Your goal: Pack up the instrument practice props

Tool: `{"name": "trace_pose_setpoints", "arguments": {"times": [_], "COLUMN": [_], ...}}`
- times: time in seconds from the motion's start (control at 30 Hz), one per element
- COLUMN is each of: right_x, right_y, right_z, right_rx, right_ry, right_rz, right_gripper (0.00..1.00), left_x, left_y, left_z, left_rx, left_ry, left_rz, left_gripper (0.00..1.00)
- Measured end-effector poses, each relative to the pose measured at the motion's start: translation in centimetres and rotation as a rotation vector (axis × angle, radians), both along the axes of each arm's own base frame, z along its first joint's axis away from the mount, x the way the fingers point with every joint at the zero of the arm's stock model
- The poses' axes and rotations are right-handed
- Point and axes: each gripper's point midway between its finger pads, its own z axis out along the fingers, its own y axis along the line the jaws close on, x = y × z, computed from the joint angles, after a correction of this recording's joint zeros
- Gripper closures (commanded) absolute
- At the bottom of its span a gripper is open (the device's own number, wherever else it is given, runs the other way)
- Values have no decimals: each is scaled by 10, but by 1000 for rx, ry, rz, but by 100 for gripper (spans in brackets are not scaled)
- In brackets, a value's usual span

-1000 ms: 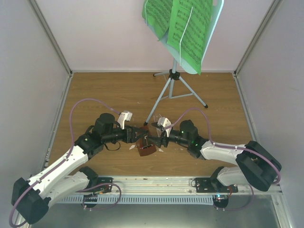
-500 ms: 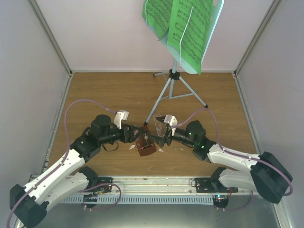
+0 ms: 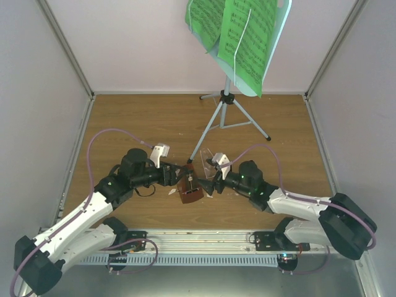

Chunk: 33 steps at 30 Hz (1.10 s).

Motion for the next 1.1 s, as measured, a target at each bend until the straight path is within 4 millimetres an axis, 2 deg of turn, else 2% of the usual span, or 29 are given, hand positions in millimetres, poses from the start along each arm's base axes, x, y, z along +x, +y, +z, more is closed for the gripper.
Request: {"name": "trace_pose_setpoints", "arguments": {"times": [0.27,0.57,1.1], "right_x": [8,13,13], "right_y": [0,-2,8], "right_z": [-18,-16,-14], "right_rx": [-42,-40,-39], "right_ry": [34,28,30], "right_rz": [-39,-72,-48], "right_gripper": [1,1,1], "left_x": [-2,-2,-4], "left_y": [-2,-2,-2], "left_z": [-1,-1,-3], "left_rx": [-3,-5,-4], "left_ry": [7,9,14], "left_rz": [-12,-17,-22], "left_gripper": [26,27,27]}}
